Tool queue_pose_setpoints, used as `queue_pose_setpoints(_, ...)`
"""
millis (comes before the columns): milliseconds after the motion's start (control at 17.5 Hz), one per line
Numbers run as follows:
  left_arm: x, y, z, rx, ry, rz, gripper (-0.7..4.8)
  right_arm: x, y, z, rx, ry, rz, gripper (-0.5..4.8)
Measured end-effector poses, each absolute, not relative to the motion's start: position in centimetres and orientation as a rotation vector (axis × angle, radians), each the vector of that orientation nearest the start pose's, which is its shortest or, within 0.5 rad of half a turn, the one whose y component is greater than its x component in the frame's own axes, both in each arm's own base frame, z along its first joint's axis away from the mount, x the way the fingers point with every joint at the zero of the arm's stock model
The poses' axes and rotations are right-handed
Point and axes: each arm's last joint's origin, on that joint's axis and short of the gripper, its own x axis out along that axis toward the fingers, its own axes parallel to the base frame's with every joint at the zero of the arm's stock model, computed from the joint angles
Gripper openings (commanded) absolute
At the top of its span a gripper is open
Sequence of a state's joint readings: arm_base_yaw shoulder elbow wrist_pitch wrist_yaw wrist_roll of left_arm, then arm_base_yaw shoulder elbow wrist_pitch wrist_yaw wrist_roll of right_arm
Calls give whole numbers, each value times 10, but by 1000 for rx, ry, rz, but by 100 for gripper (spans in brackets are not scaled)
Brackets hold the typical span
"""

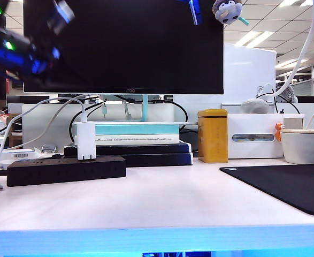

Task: Plug the white charger into the left socket.

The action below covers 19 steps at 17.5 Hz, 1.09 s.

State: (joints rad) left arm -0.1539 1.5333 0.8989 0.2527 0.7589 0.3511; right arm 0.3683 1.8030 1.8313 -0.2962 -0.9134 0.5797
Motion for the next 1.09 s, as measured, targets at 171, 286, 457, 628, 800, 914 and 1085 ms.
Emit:
queue_pose_setpoints(171,324,-74,222,242,278,-888,-6,371,168,405,571,640,1163,-1)
queue_pose_setpoints(286,324,-79,216,261,302,-902,-6,371,168,405,502,591,1183,-2)
queue_pose_setpoints(457,325,-78,211,270,335,-876,-5,369,160,391,346,606,1148,-1)
queue_pose_setpoints(628,325,-78,211,275,343,-858,-6,360,156,371,54,648,1126,0)
queue_pose_setpoints(800,325,-78,211,275,346,-857,-6,348,158,359,-156,704,1152,36)
queue_pose_setpoints(914,325,-78,210,281,350,-841,-6,345,155,355,-220,723,1171,35)
queue_pose_setpoints(1085,325,-77,210,282,351,-836,-6,344,154,354,-244,733,1167,35)
